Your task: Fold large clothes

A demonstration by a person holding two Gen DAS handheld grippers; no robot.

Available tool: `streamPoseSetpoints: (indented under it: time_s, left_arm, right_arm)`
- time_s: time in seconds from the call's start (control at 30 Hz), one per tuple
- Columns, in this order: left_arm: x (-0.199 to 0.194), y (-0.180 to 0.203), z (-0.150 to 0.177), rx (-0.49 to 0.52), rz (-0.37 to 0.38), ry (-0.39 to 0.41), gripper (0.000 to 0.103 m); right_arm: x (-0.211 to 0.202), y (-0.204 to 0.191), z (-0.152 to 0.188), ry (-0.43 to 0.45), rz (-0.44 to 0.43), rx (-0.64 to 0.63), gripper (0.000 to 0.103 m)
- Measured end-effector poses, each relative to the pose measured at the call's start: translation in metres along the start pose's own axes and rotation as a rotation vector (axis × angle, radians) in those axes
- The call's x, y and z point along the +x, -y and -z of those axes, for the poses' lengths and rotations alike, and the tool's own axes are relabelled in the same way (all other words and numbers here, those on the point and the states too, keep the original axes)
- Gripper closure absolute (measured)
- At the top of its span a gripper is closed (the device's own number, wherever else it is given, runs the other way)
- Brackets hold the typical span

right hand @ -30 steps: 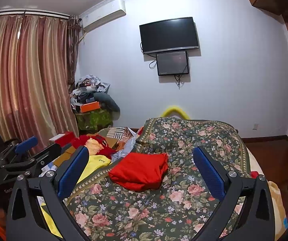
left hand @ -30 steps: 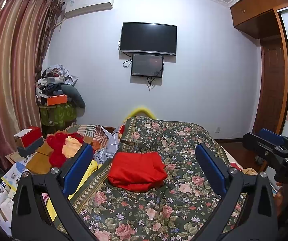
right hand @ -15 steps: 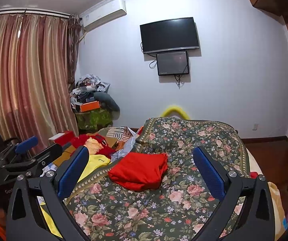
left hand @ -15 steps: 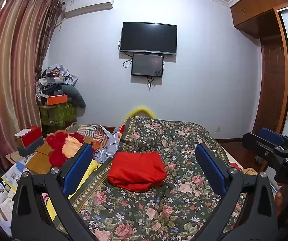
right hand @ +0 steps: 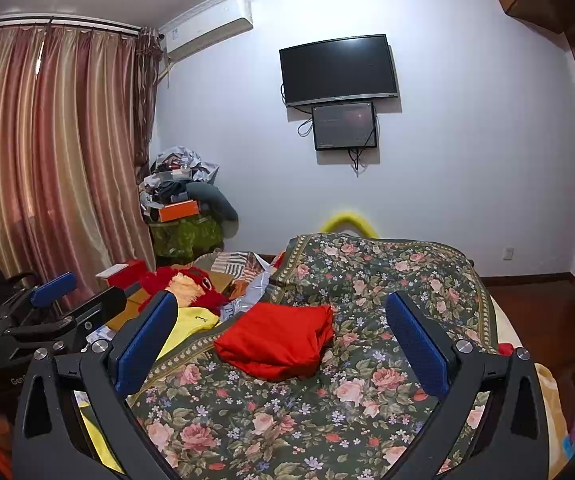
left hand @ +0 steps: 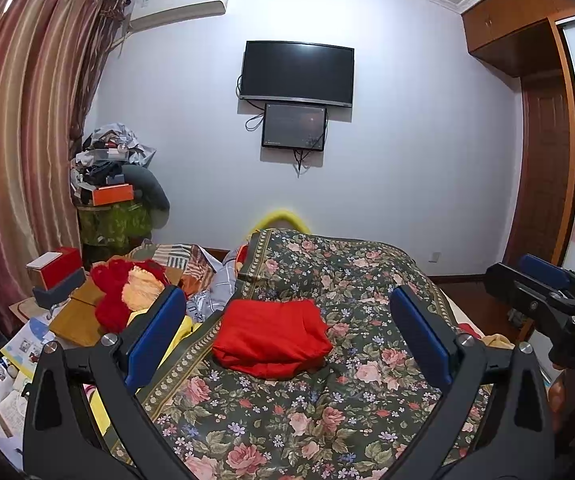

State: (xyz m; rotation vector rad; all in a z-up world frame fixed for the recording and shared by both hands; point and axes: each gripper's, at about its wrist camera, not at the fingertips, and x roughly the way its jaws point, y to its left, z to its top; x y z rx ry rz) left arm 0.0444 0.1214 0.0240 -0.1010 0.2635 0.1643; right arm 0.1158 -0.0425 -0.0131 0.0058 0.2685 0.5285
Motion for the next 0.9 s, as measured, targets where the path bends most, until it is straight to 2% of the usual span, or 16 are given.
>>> streamPoseSetpoints:
  time_s: [0.23, 0.9]
  left_arm:
    - [0.0003, -0.0008, 0.0004, -0.003, 0.005, 0.009, 0.0]
    - [0.0056, 0.0028, 0.004, 0.015, 0.017, -0.039, 0.0]
  right_arm:
    - [0.0001, 0.0008, 0.002, 0.0, 0.003, -0.002, 0.0]
    - [0.0011, 0.0064, 0.0047, 0.002, 0.01, 0.013, 0.0]
